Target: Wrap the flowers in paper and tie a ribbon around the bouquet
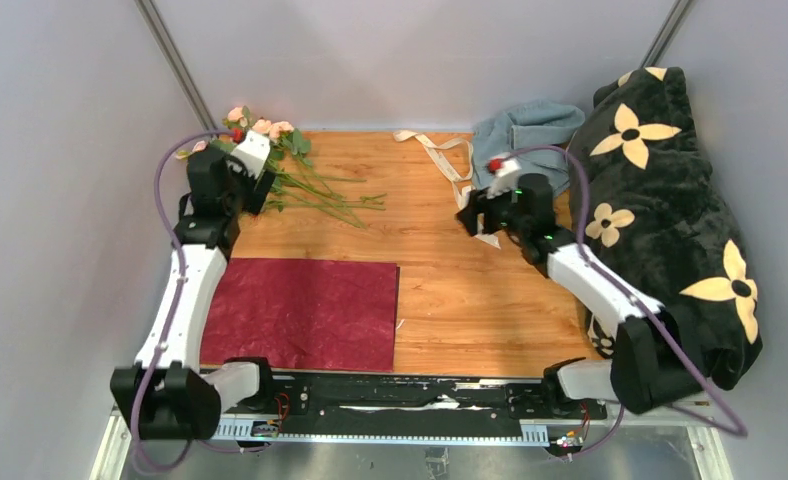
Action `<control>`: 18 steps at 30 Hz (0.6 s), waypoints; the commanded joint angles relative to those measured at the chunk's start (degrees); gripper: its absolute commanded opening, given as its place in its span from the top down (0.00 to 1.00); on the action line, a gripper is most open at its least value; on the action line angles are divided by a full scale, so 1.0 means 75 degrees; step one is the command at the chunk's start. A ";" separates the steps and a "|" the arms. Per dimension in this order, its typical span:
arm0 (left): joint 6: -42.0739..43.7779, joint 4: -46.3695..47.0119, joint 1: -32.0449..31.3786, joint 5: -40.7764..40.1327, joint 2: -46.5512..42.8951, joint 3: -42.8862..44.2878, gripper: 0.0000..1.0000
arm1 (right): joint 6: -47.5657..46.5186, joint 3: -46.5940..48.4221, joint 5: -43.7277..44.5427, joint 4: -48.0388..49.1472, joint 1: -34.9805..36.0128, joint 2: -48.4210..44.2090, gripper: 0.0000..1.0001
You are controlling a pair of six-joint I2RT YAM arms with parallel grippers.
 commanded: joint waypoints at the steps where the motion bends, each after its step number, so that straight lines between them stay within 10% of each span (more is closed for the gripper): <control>1: 0.2913 -0.5695 0.0895 -0.0856 -0.0871 -0.0238 0.15 | 0.0178 0.1364 -0.0258 -0.2704 0.1870 0.1366 0.37; 9: 0.5008 -0.6778 0.4181 -0.1408 -0.0864 -0.2055 0.27 | -0.0458 0.5308 -0.0972 -0.5554 0.3450 0.5155 0.33; 18: 0.4965 -0.5260 0.4879 -0.1068 -0.0502 -0.3190 0.28 | 0.0727 0.4634 -0.1793 -0.4523 0.3493 0.5925 0.31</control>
